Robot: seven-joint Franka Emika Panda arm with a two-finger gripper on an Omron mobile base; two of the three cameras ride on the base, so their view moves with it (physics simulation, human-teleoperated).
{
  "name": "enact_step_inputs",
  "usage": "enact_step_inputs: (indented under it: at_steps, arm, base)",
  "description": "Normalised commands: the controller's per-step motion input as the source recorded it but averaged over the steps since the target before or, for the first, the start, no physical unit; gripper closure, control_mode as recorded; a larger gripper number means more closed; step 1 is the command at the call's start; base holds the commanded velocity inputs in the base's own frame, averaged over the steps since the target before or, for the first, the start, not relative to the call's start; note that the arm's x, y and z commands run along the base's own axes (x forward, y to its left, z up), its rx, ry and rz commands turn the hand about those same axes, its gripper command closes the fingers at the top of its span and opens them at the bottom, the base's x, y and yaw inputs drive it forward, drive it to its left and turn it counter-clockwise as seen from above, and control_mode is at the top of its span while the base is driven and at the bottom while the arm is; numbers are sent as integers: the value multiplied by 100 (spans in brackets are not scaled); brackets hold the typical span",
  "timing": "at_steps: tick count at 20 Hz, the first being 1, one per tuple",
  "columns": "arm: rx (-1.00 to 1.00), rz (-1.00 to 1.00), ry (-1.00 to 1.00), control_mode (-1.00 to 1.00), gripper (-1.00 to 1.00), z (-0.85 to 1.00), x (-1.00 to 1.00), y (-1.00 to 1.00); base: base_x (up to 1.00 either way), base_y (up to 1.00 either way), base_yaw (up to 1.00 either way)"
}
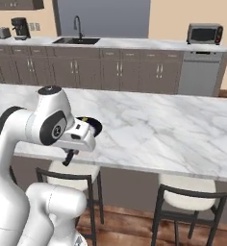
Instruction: Retrieve the butter from the fridge and place it on a plate on the dining table. Then retrieve the butter knife by the fridge and place it near the plate.
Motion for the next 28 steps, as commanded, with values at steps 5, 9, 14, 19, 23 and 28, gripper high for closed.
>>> enact_step_inputs:
  at_steps: [5,9,14,19,23,28]
  arm:
    - [0,0,0,100,100,0,0,0]
    - [0,0,0,100,100,0,0,0]
    - [0,0,0,100,100,0,0,0]
    - [0,0,0,100,100,0,0,0]
    - [0,0,0,100,100,0,0,0]
    - [0,0,0,100,100,0,0,0]
  base:
    - [16,0,13]
    - [7,0,0]
    - [29,-11,0]
    - [56,-50,-1]
    - [60,-25,-1]
    - [53,-2,0]
